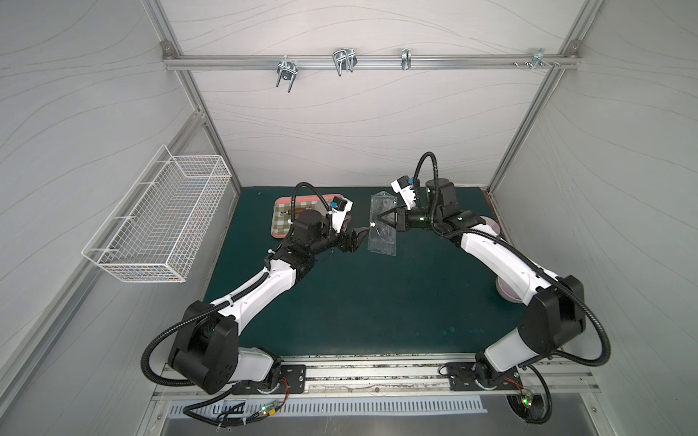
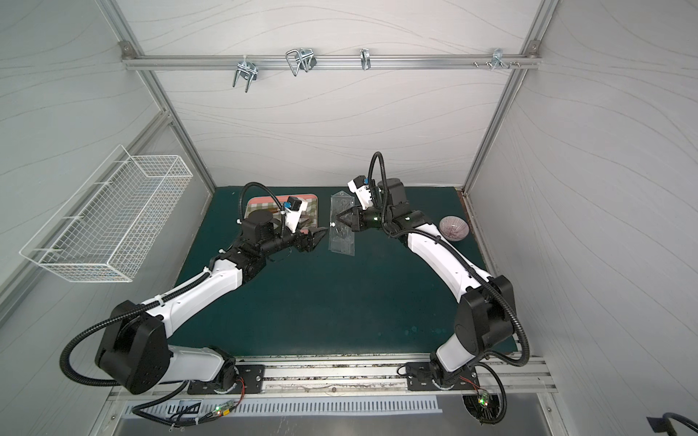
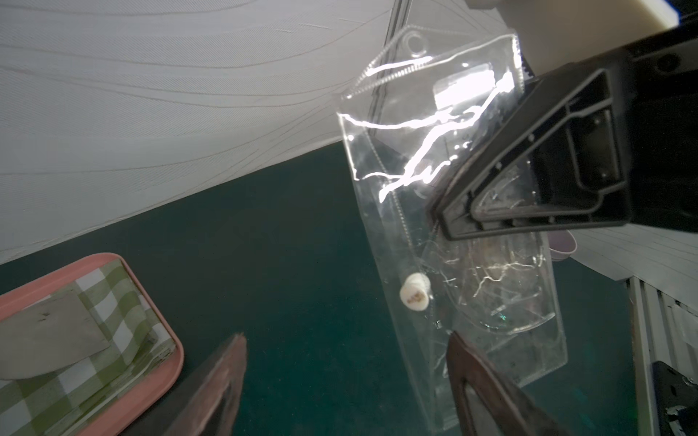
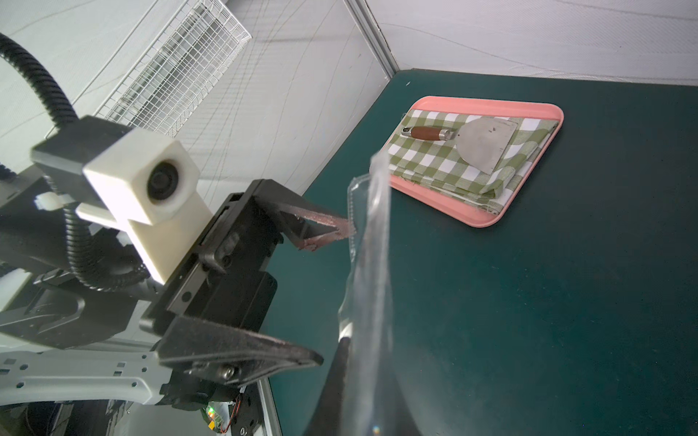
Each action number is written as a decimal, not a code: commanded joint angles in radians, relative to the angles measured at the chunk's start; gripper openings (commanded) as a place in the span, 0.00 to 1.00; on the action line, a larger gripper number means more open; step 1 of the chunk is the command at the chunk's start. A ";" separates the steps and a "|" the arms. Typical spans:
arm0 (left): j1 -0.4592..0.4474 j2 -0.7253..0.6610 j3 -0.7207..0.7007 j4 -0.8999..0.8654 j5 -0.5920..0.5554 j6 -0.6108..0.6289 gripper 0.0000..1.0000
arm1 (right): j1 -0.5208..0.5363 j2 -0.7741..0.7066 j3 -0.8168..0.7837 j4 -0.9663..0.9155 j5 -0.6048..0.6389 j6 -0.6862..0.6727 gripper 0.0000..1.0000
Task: Open the ruler set and take out the ruler
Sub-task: Open the ruler set bag.
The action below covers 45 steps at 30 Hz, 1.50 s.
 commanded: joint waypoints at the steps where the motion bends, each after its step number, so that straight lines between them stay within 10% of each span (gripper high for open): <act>1: -0.036 0.025 0.075 -0.014 0.003 0.051 0.85 | 0.006 -0.009 0.016 -0.021 0.016 -0.031 0.00; 19: -0.055 0.091 0.143 -0.062 -0.181 0.037 0.71 | 0.017 -0.022 0.014 -0.022 0.005 -0.037 0.00; 45: 0.016 0.130 0.138 0.056 0.123 -0.075 0.35 | 0.014 -0.024 0.013 -0.021 -0.006 -0.040 0.00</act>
